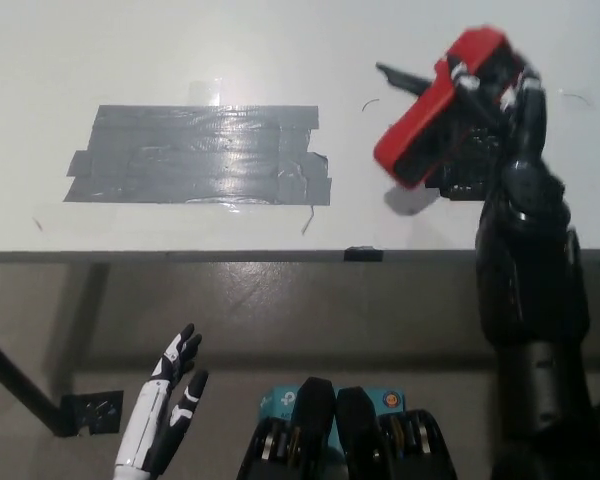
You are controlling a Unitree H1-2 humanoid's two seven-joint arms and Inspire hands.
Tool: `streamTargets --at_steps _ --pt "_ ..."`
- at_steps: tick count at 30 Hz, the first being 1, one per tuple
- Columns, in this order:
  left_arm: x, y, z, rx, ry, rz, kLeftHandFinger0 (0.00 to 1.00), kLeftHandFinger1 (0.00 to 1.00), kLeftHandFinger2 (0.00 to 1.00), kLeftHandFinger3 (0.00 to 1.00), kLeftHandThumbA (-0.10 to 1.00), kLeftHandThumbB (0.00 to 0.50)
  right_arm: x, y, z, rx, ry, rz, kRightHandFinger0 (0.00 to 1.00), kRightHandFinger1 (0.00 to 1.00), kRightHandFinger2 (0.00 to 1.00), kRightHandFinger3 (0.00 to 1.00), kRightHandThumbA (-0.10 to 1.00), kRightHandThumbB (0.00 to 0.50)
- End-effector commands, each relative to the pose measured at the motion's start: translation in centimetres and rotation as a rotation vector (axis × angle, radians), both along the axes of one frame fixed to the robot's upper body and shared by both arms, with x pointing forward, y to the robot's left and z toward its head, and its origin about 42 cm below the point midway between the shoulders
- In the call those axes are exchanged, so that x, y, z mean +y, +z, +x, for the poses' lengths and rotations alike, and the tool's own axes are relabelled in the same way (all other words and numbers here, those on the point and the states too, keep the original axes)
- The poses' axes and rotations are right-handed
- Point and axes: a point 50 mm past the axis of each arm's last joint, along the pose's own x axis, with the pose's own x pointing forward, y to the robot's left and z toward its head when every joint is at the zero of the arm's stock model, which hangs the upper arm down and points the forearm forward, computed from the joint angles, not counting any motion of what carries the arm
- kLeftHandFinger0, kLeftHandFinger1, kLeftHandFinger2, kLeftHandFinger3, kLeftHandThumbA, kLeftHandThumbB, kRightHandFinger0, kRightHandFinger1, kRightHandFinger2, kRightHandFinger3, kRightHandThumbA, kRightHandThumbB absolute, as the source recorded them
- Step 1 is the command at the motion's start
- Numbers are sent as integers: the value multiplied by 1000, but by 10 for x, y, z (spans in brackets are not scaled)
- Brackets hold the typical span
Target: The robot first picks the multimeter with right hand and then unfolds the black stand on the back of it using left hand
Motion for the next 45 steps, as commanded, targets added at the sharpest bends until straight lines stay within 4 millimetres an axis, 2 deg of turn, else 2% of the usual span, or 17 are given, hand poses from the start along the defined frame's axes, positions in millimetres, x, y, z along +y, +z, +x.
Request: streamTargets --at_steps 1,4,8,10,11,13,17,19,28,31,32,34,35,37,39,42,45 --pt "7 -4 -23 -12 -36 13 1000 1000 1000 1000 934 420 10 106 -62 -643 562 986 41 392 691 913 -100 130" --pt "7 -7 -26 -1 -35 14 1000 1000 1000 1000 933 430 14 98 -74 -678 614 1065 5 383 735 906 -100 158" --pt "6 -7 -26 -24 -39 -17 1000 1000 1000 1000 888 443 20 89 -85 -717 706 1121 0 384 774 980 -100 110" --pt "2 -6 -26 -92 -57 -33 942 1000 988 1000 866 443 27 75 -93 -694 710 1163 0 288 733 889 -100 128" --pt "1 -6 -25 -110 -62 -35 930 1000 984 1000 864 445 28 73 -95 -687 713 1173 0 269 710 746 -100 128" --pt "-3 -2 -21 -138 -69 -40 911 1000 980 1000 864 448 31 70 -97 -684 732 1193 0 225 668 601 -100 72" --pt "-6 6 -12 -183 -73 -25 936 1000 980 1000 887 467 33 70 -99 -699 779 1223 0 279 701 369 -100 61" --pt "-8 13 -4 -203 -74 -26 931 1000 980 1000 890 474 33 77 -98 -714 796 1213 0 295 731 583 -100 68" --pt "-20 60 27 -375 -97 -43 854 1000 988 1000 887 445 32 112 -93 -786 891 1180 0 347 766 828 -100 72" --pt "-24 81 30 -441 -109 -79 891 1000 1000 1000 885 437 35 114 -98 -789 911 1177 0 342 735 603 -100 71" --pt "-27 92 30 -485 -123 -98 974 1000 1000 1000 900 419 37 113 -102 -777 917 1195 0 323 709 271 -100 73" --pt "-30 102 31 -518 -127 -96 1000 1000 1000 1000 943 416 37 114 -106 -779 927 1196 0 303 686 62 -100 72" --pt "-33 112 30 -563 -126 -105 1000 1000 1000 1000 990 406 39 113 -114 -780 948 1189 0 311 653 76 -100 65" --pt "-39 127 28 -614 -128 -112 1000 1000 1000 1000 1000 421 42 115 -125 -789 970 1178 0 376 690 540 -100 81" --pt "-45 139 26 -684 -134 -104 1000 1000 1000 1000 1000 428 46 114 -136 -793 990 1168 0 378 682 756 -100 82" --pt "-53 151 26 -744 -150 -122 1000 1000 1000 1000 1000 451 50 110 -146 -825 1011 1119 0 334 702 900 -100 108" --pt "-60 160 24 -776 -158 -144 1000 1000 1000 1000 1000 464 53 104 -155 -801 1013 1111 0 269 652 832 -100 119"
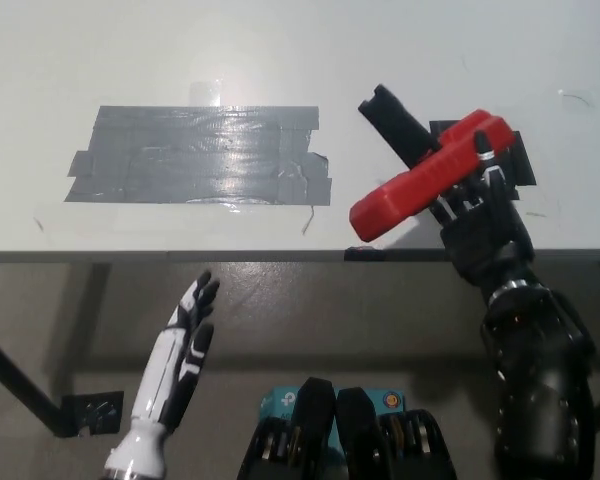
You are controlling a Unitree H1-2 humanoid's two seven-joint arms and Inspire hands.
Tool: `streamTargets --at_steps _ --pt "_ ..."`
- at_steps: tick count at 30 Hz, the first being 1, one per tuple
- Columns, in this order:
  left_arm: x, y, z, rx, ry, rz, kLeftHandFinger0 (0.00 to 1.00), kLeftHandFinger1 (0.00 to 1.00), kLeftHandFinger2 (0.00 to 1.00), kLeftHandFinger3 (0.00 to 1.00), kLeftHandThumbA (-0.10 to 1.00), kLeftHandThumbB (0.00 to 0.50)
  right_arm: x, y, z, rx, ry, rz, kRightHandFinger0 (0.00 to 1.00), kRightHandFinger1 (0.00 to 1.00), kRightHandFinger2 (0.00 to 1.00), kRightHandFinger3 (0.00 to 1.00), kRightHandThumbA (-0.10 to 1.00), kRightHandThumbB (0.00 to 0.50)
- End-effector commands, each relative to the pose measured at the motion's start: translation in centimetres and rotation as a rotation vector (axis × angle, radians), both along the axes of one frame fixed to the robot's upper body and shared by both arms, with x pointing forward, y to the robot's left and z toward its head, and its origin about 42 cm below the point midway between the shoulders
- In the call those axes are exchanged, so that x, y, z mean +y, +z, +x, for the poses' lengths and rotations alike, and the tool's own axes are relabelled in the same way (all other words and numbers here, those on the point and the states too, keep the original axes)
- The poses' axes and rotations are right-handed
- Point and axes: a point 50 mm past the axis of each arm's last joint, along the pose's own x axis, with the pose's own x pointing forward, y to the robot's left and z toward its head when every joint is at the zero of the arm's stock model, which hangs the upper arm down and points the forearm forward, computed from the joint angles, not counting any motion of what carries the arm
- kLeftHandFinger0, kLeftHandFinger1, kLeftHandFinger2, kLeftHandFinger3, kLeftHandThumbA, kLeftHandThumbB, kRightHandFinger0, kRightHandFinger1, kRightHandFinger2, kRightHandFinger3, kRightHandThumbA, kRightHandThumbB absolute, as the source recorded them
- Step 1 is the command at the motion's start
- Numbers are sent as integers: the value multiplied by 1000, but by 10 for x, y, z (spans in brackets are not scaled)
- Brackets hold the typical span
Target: The robot first picks the multimeter with right hand and then unfolds the black stand on the back of it using left hand
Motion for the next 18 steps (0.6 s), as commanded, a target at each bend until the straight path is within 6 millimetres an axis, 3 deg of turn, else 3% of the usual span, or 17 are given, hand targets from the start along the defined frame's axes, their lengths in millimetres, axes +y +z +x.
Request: streamTargets --at_steps 1,3,6,11,14,18 --pt "-35 112 -12 -588 -106 -108 1000 1000 1000 1000 1000 465 48 147 -70 -820 438 417 0 247 624 825 -100 120" --pt "-41 115 -15 -607 -104 -100 1000 1000 1000 1000 1000 479 50 140 -74 -806 448 413 0 201 575 767 -100 132" --pt "-43 118 -18 -629 -97 -73 1000 1000 1000 1000 1000 491 54 131 -80 -768 461 429 0 214 572 696 -100 160" --pt "-46 121 -21 -646 -116 -67 1000 1000 1000 1000 1000 491 58 117 -92 -728 463 444 0 246 635 710 -100 154" --pt "-52 121 -22 -647 -133 -98 1000 1000 1000 1000 1000 500 60 109 -96 -712 462 413 0 220 617 681 -100 171" --pt "-57 128 -23 -680 -121 -101 1000 1000 1000 1000 1000 487 64 101 -100 -702 479 415 0 198 608 672 -100 146"
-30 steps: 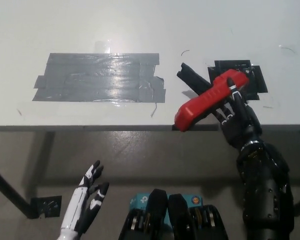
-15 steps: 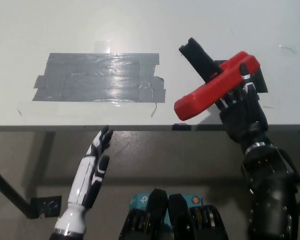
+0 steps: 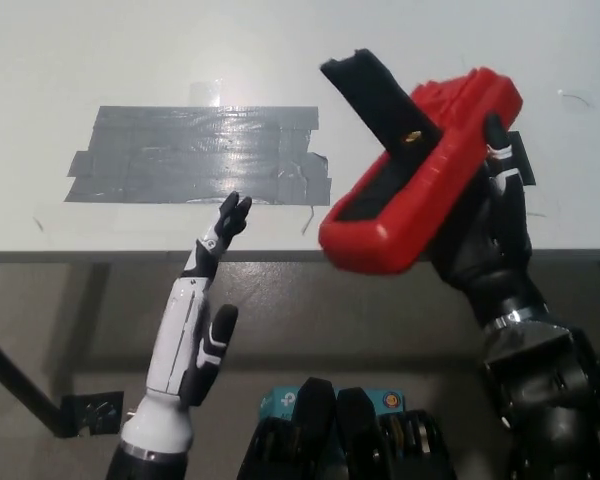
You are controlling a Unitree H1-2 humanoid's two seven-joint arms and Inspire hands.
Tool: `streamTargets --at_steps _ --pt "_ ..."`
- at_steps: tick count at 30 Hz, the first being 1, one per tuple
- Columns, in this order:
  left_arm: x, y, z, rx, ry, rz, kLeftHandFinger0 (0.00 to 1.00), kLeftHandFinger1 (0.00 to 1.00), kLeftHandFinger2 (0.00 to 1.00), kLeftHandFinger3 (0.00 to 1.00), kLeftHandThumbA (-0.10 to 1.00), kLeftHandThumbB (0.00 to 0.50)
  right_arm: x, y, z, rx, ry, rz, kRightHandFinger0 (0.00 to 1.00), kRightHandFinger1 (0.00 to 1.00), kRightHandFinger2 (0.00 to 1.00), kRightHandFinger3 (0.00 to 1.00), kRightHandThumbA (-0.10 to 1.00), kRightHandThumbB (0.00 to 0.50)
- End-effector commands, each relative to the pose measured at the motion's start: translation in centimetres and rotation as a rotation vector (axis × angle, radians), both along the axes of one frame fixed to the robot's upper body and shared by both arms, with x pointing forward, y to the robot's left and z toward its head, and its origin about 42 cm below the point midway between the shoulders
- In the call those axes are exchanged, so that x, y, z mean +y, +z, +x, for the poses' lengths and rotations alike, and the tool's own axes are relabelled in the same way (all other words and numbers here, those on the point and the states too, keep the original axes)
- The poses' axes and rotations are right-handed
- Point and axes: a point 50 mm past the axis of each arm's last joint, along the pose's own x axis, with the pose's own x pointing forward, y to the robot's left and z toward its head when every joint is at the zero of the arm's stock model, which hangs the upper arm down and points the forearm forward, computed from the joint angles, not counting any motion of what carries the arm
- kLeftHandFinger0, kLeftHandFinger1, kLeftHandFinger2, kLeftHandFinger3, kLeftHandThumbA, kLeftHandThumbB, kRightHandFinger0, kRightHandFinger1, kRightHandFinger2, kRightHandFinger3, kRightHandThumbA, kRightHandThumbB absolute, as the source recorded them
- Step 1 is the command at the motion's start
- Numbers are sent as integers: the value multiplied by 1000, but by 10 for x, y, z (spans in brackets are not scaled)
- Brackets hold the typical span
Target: The robot first picks the multimeter with right hand and then unfolds the black stand on the back of it using left hand
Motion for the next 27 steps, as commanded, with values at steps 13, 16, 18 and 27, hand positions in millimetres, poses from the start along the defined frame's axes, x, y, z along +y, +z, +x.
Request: streamTargets --at_steps 13,16,18,27 --pt "-26 85 -27 -412 -101 -72 1000 1000 1000 1000 1000 500 21 2 -60 -200 230 261 0 7 459 702 -100 116" --pt "-28 88 -32 -434 -148 -96 1000 1000 1000 1000 1000 500 16 -3 -66 -162 209 269 0 0 401 704 -100 123" --pt "-30 91 -36 -467 -138 -122 1000 1000 1000 1000 1000 492 11 -5 -69 -156 197 265 0 0 393 729 -100 121" --pt "-33 109 -38 -639 -136 -60 1000 1000 1000 1000 1000 478 5 -9 -70 -186 214 256 0 111 625 687 -100 112"
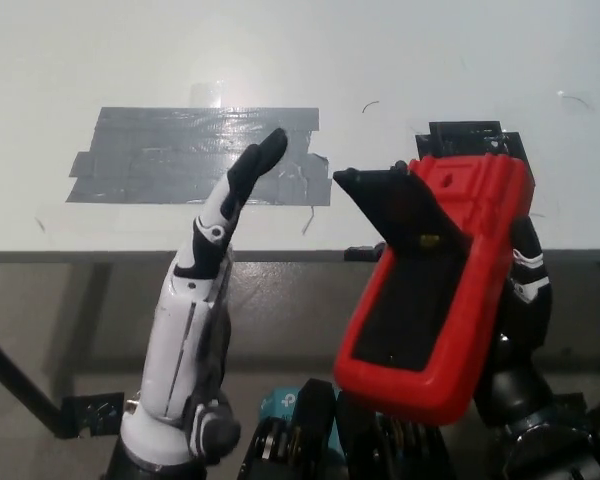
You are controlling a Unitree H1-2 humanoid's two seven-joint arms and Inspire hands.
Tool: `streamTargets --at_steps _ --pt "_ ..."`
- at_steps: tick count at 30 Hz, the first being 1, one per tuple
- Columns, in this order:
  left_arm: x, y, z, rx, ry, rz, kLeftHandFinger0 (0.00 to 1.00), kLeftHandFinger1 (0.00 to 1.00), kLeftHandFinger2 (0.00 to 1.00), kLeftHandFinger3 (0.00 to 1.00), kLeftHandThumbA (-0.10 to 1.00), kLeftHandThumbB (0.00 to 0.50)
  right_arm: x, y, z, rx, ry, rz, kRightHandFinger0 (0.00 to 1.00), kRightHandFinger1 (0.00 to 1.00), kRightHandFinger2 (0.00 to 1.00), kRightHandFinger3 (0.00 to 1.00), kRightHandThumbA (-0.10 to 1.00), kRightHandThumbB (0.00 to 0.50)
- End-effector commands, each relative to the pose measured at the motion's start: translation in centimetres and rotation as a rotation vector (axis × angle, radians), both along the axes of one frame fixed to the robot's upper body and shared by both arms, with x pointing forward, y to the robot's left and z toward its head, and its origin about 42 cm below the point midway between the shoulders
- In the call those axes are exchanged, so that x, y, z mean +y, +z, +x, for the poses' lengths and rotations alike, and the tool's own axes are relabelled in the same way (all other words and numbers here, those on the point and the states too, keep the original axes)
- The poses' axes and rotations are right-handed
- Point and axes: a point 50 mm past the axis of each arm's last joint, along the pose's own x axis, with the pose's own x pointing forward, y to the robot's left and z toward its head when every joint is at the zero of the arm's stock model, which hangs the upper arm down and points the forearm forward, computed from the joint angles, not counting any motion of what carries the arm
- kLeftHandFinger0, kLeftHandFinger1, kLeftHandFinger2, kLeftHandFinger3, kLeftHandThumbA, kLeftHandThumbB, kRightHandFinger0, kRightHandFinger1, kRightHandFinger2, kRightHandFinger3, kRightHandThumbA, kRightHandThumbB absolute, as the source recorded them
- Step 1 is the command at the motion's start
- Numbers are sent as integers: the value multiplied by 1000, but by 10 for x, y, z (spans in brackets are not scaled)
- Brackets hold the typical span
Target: The robot first picks the multimeter with right hand and then unfolds the black stand on the back of it using left hand
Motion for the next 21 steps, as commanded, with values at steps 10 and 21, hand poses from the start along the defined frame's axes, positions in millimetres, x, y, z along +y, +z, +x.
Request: streamTargets --at_steps 10,21 --pt "-1 8 -4 -60 -58 23 1000 1000 1000 1000 1000 490 11 15 -19 -113 32 64 0 0 470 463 -100 150" --pt "-2 12 6 24 -51 23 1000 1000 1000 1000 1000 500 18 21 -33 -142 45 -8 0 0 381 300 -100 173"
